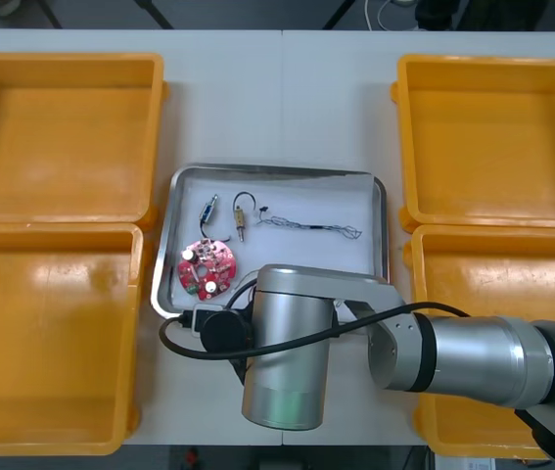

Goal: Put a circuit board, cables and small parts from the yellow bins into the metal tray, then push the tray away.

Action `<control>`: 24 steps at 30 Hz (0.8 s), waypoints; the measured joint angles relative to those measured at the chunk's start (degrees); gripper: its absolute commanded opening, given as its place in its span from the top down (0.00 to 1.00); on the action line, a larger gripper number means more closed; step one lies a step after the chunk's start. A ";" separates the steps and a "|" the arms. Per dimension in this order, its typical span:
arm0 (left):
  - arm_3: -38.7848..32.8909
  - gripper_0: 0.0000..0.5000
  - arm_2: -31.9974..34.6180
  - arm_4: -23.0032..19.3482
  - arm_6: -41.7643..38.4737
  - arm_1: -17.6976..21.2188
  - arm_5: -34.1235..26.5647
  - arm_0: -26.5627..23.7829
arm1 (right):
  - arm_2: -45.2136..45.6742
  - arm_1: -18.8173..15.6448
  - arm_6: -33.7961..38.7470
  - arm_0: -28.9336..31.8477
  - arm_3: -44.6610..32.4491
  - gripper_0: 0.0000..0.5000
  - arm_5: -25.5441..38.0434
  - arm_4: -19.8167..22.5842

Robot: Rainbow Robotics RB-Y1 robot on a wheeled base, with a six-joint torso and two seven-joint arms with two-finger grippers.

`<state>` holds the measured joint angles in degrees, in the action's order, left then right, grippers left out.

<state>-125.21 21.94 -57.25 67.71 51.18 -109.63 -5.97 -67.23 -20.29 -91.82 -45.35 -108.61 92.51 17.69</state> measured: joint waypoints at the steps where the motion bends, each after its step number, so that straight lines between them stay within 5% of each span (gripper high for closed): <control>1: 0.00 0.00 0.00 0.00 0.00 0.00 0.00 0.00 | -0.01 -0.01 0.00 -0.31 0.00 1.00 0.00 -0.17; 24: -0.02 0.00 0.00 0.00 0.03 0.00 0.00 0.00 | -0.20 -0.25 -2.57 -8.54 6.23 1.00 -0.02 -4.75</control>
<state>-125.22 21.94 -57.25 67.74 51.18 -109.63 -5.97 -67.43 -20.54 -94.40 -53.89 -102.38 92.49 12.93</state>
